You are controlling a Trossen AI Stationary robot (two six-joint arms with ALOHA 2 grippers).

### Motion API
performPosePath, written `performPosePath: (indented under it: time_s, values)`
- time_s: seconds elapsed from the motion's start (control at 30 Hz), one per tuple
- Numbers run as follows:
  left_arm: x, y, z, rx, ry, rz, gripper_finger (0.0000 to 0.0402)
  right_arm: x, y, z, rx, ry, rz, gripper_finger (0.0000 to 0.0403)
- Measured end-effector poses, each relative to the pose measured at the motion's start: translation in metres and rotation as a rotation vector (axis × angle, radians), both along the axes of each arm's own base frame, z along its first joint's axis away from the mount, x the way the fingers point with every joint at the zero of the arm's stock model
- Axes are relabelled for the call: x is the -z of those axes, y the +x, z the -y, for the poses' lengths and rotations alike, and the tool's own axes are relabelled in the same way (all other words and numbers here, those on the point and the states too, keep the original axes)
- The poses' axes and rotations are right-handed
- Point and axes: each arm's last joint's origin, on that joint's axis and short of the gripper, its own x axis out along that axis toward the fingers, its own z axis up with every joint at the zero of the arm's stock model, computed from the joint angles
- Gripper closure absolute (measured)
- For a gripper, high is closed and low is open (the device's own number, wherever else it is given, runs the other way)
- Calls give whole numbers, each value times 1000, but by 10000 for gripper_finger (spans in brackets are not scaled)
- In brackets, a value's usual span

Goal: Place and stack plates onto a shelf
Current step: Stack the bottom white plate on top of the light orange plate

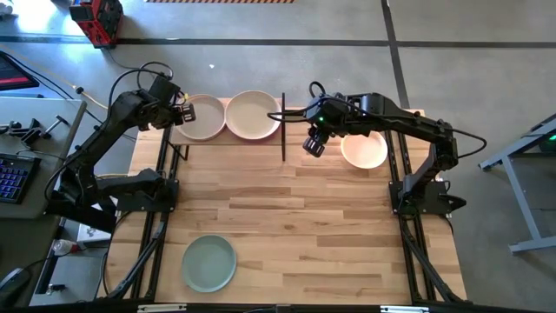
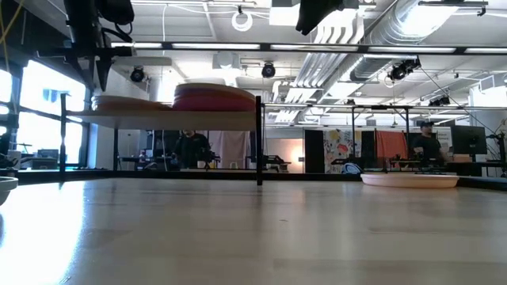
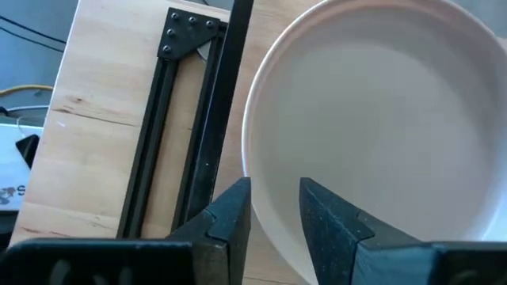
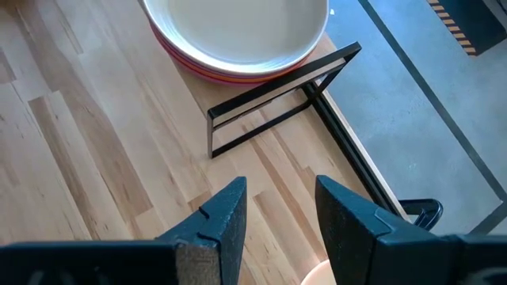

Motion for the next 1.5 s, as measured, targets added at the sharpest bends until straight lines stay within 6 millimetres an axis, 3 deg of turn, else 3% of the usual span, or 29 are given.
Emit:
performPosePath:
  time_s: [0.3,0.57,1.07,1.5]
  values:
    - [1,2,2,112,-45,36,303,0,0,0,24,14,13,273]
    - [1,2,1,112,-36,28,304,0,0,0,71,44,40,273]
    - [28,25,-34,181,-151,-49,304,0,0,0,120,77,69,273]
    - [32,27,-36,178,-171,-27,313,0,0,0,151,95,86,273]
